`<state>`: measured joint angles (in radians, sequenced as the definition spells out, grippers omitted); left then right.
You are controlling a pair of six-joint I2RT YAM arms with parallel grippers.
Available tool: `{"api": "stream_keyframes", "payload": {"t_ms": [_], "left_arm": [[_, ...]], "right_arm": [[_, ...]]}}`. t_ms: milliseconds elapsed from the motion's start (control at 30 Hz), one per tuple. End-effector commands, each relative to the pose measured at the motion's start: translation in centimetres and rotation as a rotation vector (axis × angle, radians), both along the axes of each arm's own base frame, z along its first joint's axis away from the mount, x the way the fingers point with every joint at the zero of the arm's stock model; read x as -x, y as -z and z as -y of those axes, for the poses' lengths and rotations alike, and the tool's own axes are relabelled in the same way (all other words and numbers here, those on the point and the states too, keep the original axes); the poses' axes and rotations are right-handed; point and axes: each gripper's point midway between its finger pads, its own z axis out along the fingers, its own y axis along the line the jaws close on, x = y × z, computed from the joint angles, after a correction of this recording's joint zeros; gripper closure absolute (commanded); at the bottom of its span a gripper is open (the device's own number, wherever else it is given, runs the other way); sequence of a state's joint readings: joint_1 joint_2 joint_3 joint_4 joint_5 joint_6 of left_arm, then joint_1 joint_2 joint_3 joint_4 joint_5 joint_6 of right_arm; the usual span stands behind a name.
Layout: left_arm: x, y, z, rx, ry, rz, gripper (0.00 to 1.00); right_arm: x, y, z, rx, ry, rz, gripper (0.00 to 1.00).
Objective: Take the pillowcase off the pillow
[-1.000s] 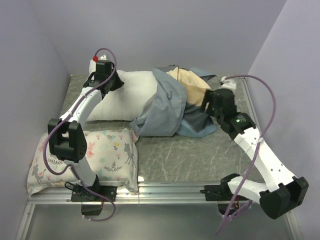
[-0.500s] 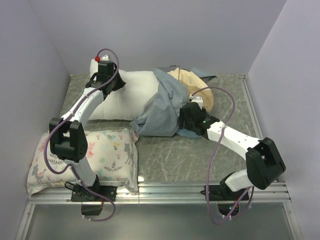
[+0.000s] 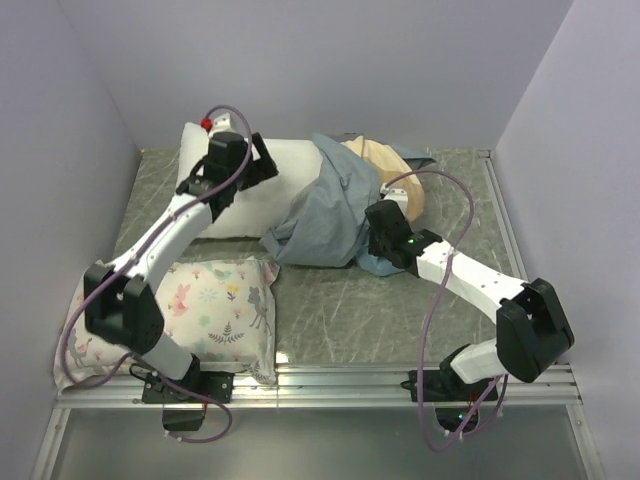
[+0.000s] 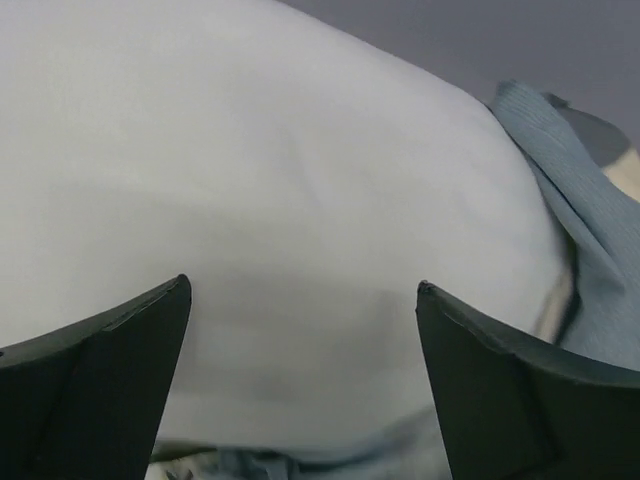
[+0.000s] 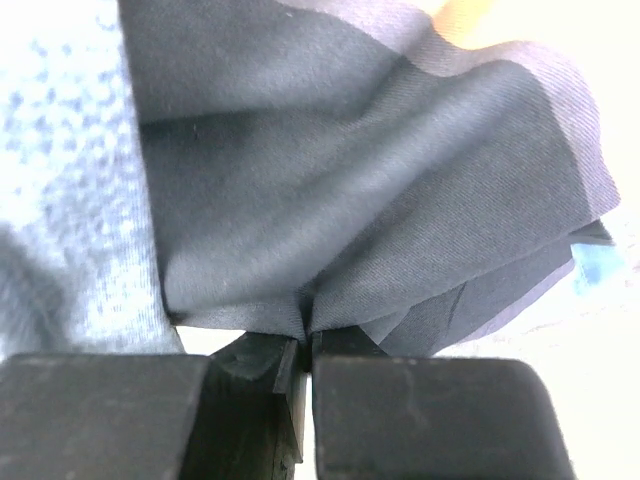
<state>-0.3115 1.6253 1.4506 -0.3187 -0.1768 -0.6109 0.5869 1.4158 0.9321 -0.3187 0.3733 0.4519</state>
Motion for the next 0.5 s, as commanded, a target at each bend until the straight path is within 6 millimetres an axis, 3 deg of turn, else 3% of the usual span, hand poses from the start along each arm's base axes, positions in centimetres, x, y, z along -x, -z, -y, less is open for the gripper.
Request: {"api": "stream_keyframes", "payload": {"t_ms": [0,67,133,200,333,467], "left_arm": [[3.7,-2.8,1.1,0.07,-0.067,0.089,0.01],[5.7,-0.6,2.0,0.099,-0.075,0.051,0.01],[6.8,0.5,2.9,0.135,-0.106,0.044,0.01],[7.6,2.3,2.4,0.161,-0.162,0.032,0.01],[6.3,3.7,2.6,0.18,-0.193,0.028,0.01],[3.5,5.3,3.4,0.19,-0.199,-0.001,0.01]], "right_arm": [[-0.7,-4.2,-0.2,-0.033,0.006,0.087,1.0],[-0.6,-4.7,-0.4,-0.04,-0.002,0.089,1.0],[-0.6,-5.0,-0.5,-0.042,-0.008,0.093,1.0],[-0.5,-5.0,-0.4,-0.043,-0.011,0.09,1.0],[-0.2,-5.0,-0.2,-0.032,-0.012,0.089,1.0],[0.0,-5.2,0.3,-0.021,-0.005,0.089,1.0]]}}
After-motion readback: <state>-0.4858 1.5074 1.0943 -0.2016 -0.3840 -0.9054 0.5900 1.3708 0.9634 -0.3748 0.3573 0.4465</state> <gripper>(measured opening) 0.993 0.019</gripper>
